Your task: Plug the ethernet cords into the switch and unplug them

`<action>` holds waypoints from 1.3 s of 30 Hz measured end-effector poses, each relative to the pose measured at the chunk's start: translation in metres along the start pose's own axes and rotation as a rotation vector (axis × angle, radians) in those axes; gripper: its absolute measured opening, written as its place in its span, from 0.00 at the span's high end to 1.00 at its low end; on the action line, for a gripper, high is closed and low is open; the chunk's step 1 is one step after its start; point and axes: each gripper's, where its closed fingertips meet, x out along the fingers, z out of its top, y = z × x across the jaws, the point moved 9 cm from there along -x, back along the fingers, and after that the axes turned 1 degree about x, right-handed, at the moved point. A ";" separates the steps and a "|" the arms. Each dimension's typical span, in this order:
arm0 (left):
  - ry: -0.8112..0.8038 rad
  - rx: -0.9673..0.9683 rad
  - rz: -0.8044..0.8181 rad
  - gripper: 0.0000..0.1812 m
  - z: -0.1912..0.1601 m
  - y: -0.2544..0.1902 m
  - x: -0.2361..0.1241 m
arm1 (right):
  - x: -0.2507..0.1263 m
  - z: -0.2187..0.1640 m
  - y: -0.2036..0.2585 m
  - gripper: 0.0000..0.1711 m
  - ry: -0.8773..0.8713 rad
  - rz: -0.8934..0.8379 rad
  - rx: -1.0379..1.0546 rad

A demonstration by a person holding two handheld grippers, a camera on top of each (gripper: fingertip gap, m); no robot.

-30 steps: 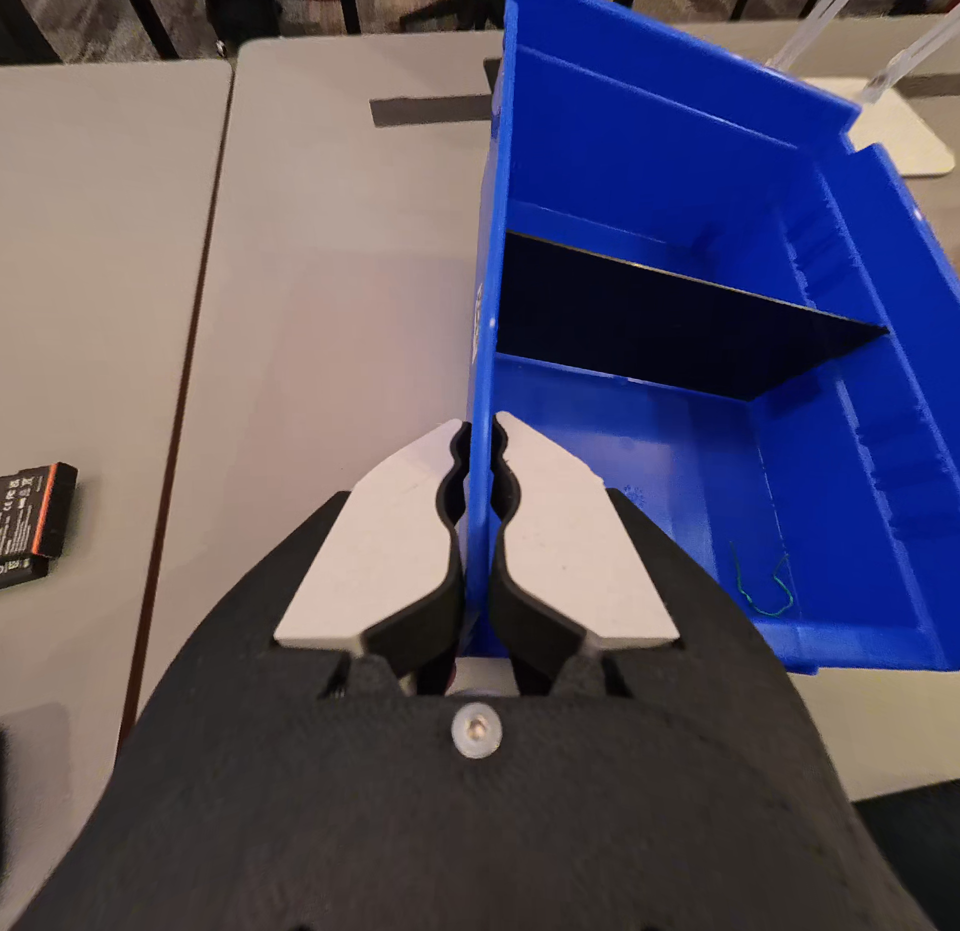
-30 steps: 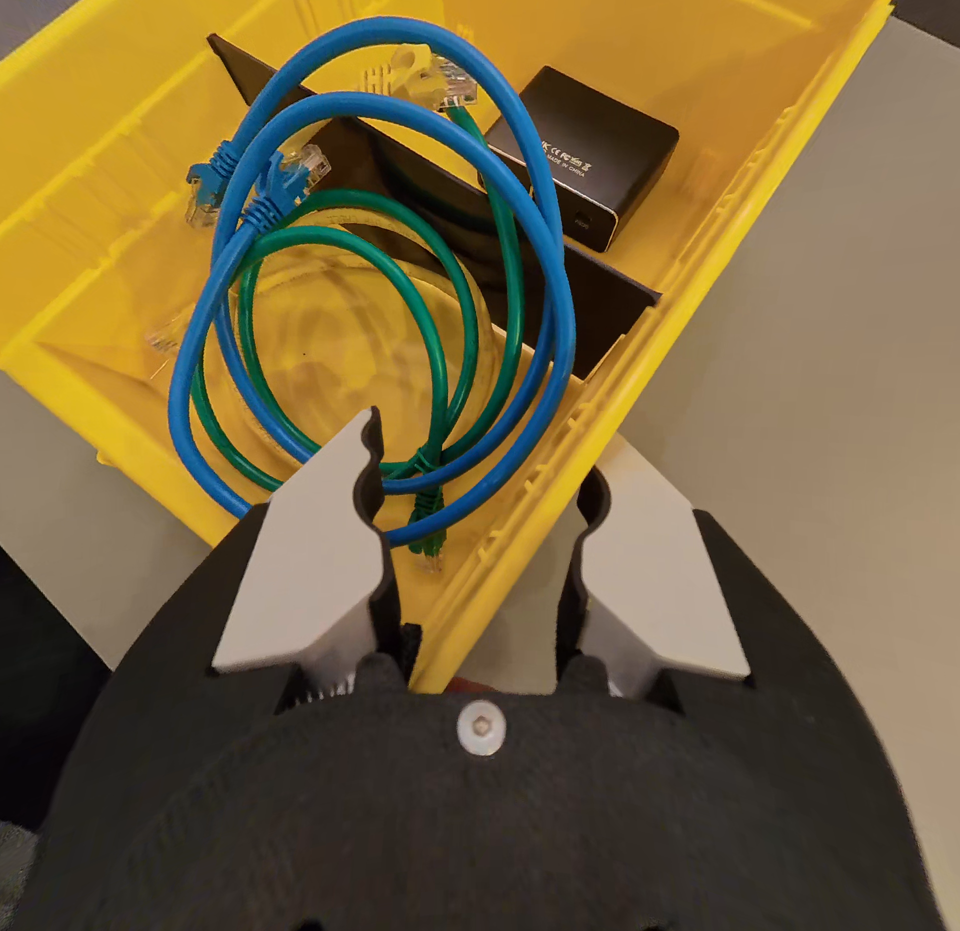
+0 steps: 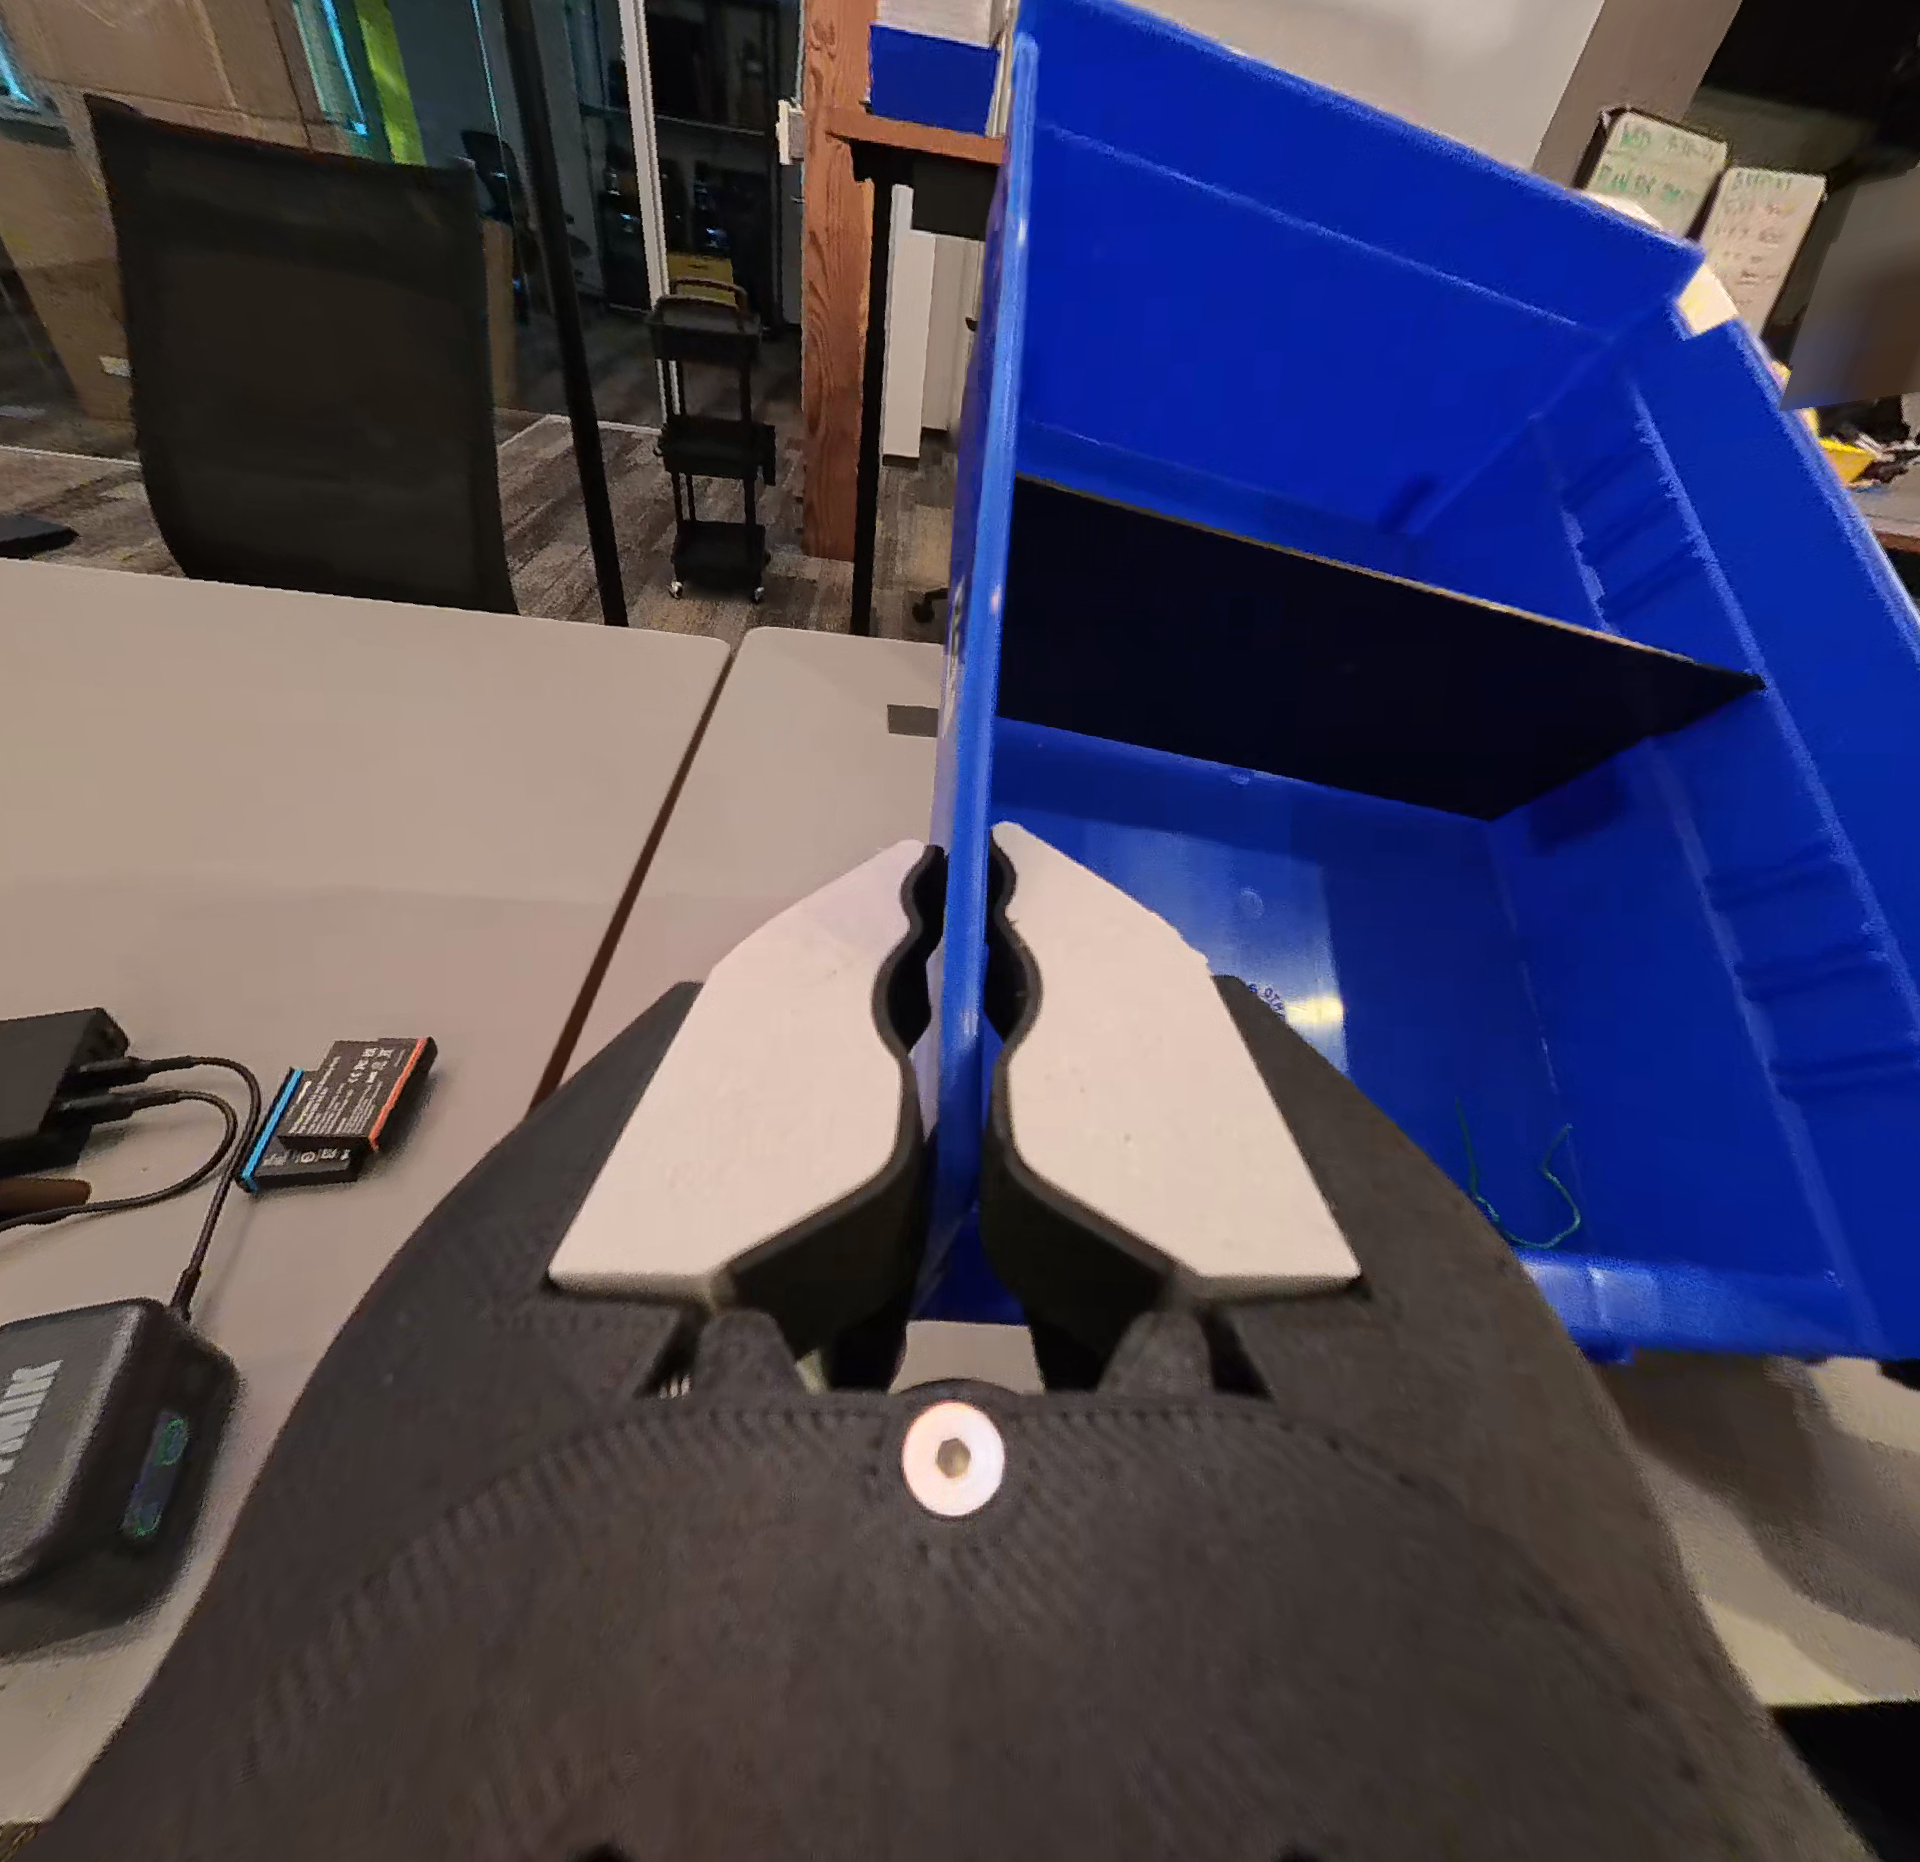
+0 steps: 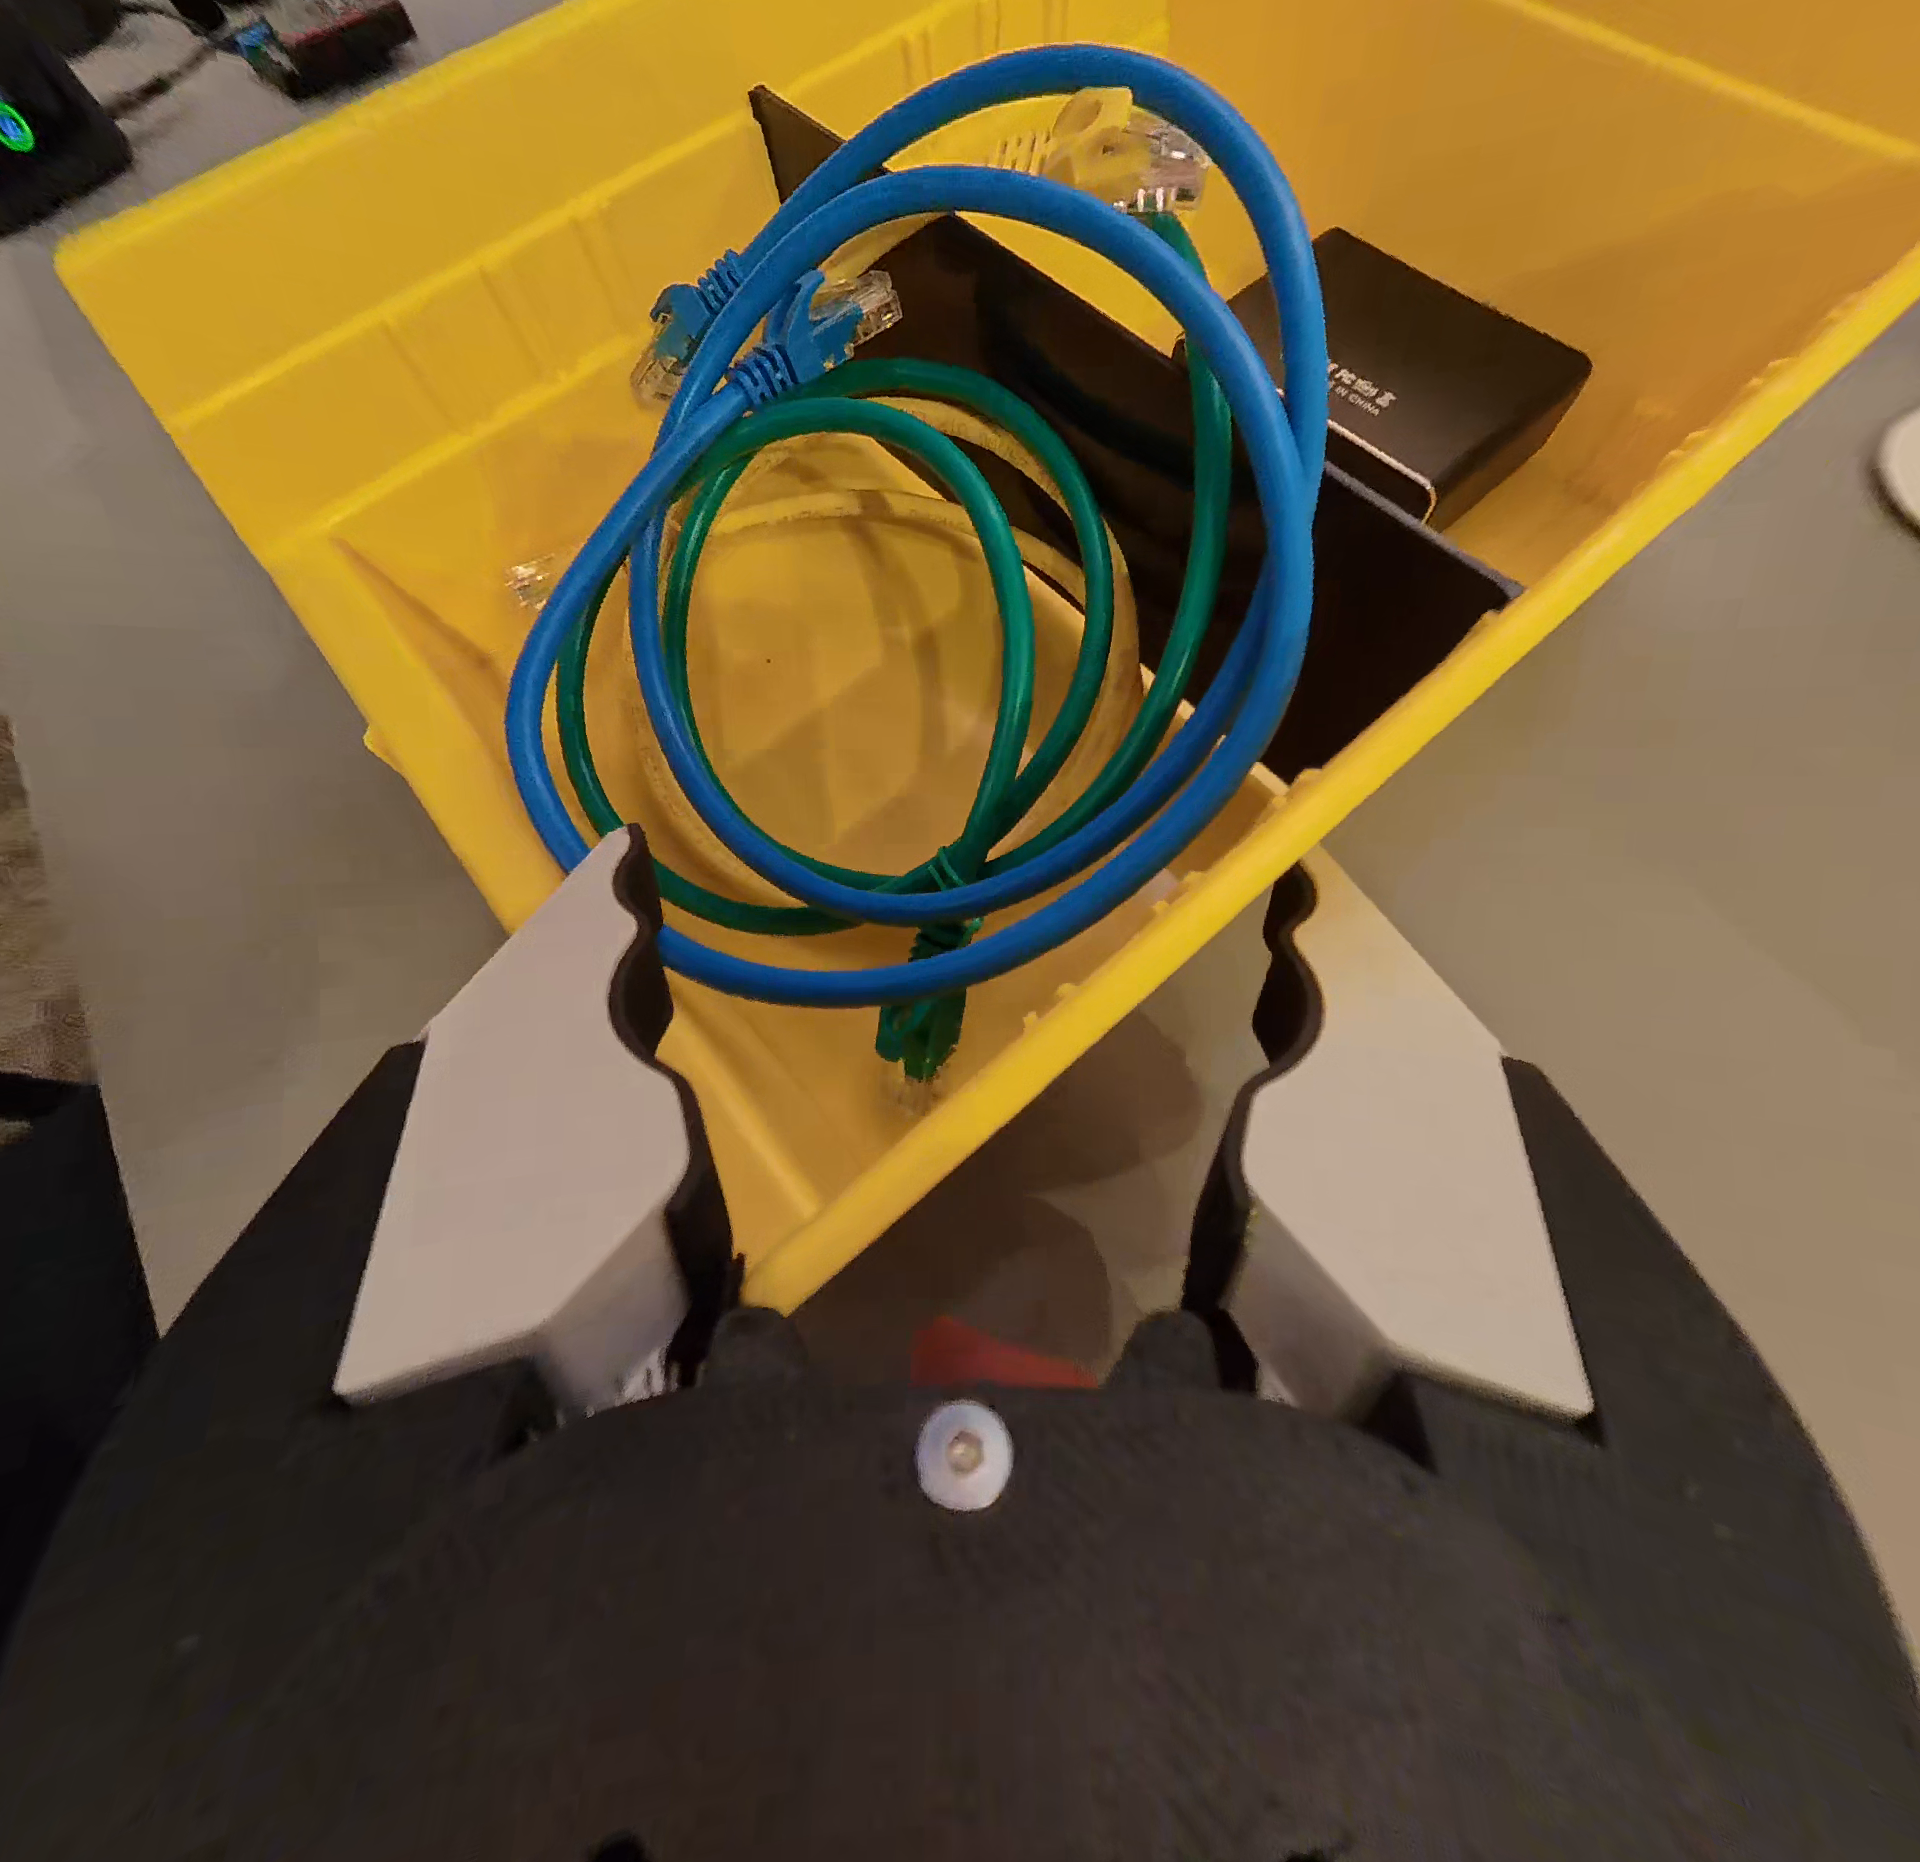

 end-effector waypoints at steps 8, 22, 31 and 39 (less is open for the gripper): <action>-0.029 -0.001 0.015 0.97 0.010 0.005 -0.009 | 0.059 0.028 0.056 0.25 -0.035 0.083 0.058; -0.038 0.068 -0.150 0.97 0.016 -0.090 0.032 | -0.098 0.025 -0.032 0.19 -0.286 0.040 0.061; 0.060 0.155 -0.415 0.97 -0.022 -0.263 0.118 | -0.288 -0.017 -0.079 0.23 -0.656 -0.034 0.208; 0.218 0.175 -0.636 0.97 -0.096 -0.405 0.161 | -0.324 -0.087 -0.100 0.19 -0.689 -0.297 0.334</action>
